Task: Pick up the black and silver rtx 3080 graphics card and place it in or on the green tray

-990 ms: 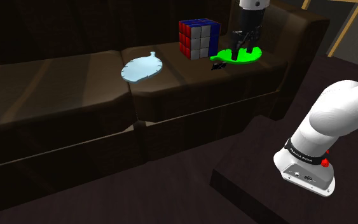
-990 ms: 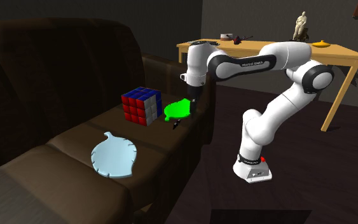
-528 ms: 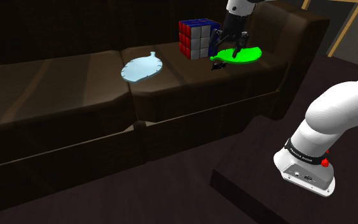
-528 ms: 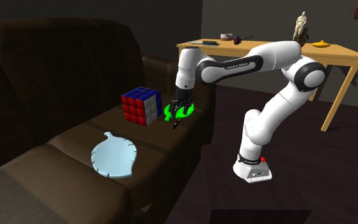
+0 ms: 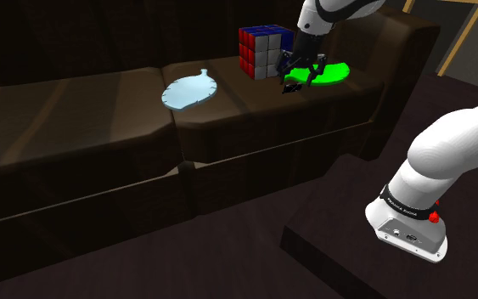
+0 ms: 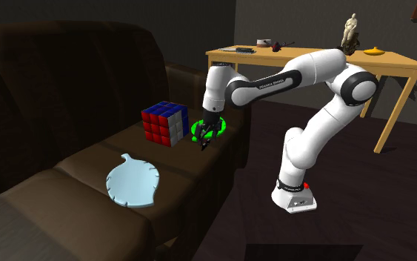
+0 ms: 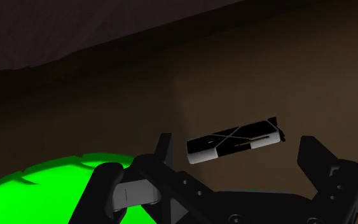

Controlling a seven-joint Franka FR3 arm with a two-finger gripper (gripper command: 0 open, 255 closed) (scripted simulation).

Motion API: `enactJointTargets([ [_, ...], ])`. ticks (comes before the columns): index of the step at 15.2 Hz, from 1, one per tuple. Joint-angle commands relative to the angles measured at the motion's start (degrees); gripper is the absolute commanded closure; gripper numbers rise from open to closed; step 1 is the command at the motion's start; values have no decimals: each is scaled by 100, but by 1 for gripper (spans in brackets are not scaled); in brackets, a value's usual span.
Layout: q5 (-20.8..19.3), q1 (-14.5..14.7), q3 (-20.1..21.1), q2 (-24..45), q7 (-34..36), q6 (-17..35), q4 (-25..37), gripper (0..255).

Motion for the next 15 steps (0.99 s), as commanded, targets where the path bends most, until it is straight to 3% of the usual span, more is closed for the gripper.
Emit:
enactJointTargets([
  [1, 2, 1, 3, 4, 2, 16, -9, 0],
  [5, 2, 1, 3, 4, 2, 14, -9, 0],
  [6, 2, 1, 3, 4, 2, 14, -9, 255],
  [15, 2, 1, 3, 4, 2, 14, -8, 255],
])
